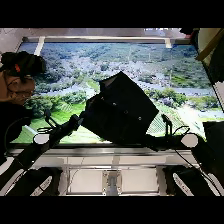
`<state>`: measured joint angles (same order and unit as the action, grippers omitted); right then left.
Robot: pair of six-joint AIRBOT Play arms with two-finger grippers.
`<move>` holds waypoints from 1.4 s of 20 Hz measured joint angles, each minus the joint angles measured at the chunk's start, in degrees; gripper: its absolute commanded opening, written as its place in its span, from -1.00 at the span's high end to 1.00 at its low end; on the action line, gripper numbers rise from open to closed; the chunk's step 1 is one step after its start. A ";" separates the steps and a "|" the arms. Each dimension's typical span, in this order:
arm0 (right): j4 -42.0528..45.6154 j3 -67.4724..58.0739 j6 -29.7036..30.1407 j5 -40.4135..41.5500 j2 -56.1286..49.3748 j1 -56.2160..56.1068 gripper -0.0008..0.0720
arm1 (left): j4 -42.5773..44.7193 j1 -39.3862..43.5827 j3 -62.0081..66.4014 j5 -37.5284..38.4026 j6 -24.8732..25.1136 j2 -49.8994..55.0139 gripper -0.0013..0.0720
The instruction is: Fold the clothes and pants, and hang the long-sleeved shirts on hangers.
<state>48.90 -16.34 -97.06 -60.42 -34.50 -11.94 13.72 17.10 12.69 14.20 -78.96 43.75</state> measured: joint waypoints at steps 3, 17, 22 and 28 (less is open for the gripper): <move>-1.11 1.51 -1.44 5.20 -1.16 -4.07 -0.14 | -0.09 0.00 0.11 -0.46 0.09 0.00 0.84; -4.44 2.36 -1.25 24.13 -16.46 -7.21 0.87 | -0.09 0.00 0.11 0.70 0.31 0.00 0.85; -3.78 -0.87 1.01 27.65 -16.92 -7.21 0.89 | 0.76 -0.26 0.39 1.14 4.31 -1.14 0.85; 5.60 -21.40 6.47 9.86 -6.86 -7.21 0.89 | 14.05 -8.79 11.45 17.33 6.12 -13.51 0.86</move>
<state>54.50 -37.74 -90.59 -50.57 -41.36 -19.16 27.77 8.32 24.14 31.53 -72.84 30.24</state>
